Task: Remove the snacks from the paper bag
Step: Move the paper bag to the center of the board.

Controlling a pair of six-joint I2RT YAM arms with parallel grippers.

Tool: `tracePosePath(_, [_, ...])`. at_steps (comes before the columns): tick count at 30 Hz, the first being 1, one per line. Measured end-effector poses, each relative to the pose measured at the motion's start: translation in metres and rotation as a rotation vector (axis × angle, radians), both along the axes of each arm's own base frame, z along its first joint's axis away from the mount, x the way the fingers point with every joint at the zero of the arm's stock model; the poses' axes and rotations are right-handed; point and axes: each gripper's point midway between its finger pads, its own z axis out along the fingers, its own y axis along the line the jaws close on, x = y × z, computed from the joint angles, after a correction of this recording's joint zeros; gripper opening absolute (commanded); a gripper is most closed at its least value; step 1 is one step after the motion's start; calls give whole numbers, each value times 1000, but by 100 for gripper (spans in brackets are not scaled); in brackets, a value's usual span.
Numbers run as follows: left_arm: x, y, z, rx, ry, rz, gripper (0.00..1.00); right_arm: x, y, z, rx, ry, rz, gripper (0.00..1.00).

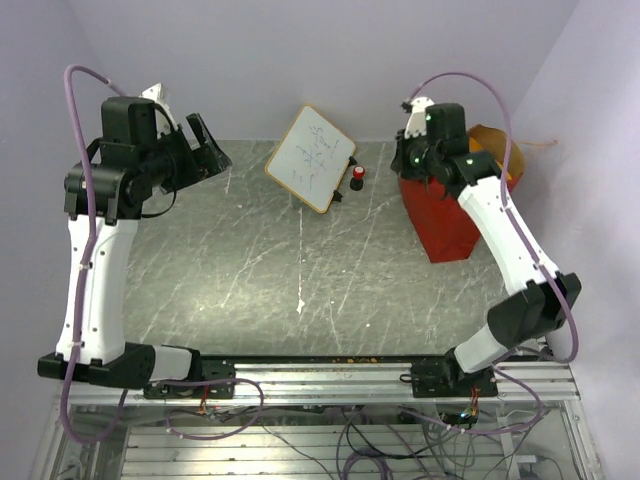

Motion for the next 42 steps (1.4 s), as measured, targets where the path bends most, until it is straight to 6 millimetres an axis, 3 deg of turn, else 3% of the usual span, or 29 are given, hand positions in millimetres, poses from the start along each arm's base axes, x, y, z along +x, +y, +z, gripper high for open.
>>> tracePosePath(4, [5, 2, 2, 22, 21, -18, 93, -60, 43, -3, -30, 39, 116, 0])
tracePosePath(7, [-5, -1, -4, 12, 46, -42, 93, -107, 84, -8, 0, 73, 223, 0])
tracePosePath(15, [-74, -8, -13, -125, 76, -50, 93, -191, 179, -4, 148, 122, 409, 1])
tracePosePath(18, [-99, -16, -21, -220, 90, -53, 93, -220, 219, -6, 183, 144, 481, 20])
tracePosePath(22, [-123, -26, -31, -338, 123, -60, 93, -242, 246, -1, 230, 167, 533, 58])
tracePosePath(24, [-126, -31, -32, -382, 134, -65, 93, -243, 245, 8, 247, 156, 518, 74])
tracePosePath(27, [-124, -37, -31, -431, 149, -73, 93, -240, 226, 24, 253, 113, 460, 90])
tracePosePath(30, [-120, -45, -33, -483, 167, -91, 93, -238, 194, 48, 255, 41, 396, 99])
tracePosePath(35, [-113, -59, -51, -556, 232, -130, 93, -230, 140, 83, 228, -73, 287, 100])
tracePosePath(39, [-101, -69, -67, -607, 301, -148, 93, -192, 101, 94, 168, -127, 149, 100])
tracePosePath(42, [-88, -78, -68, -626, 310, -172, 93, -141, 58, 91, 116, -126, -8, 100])
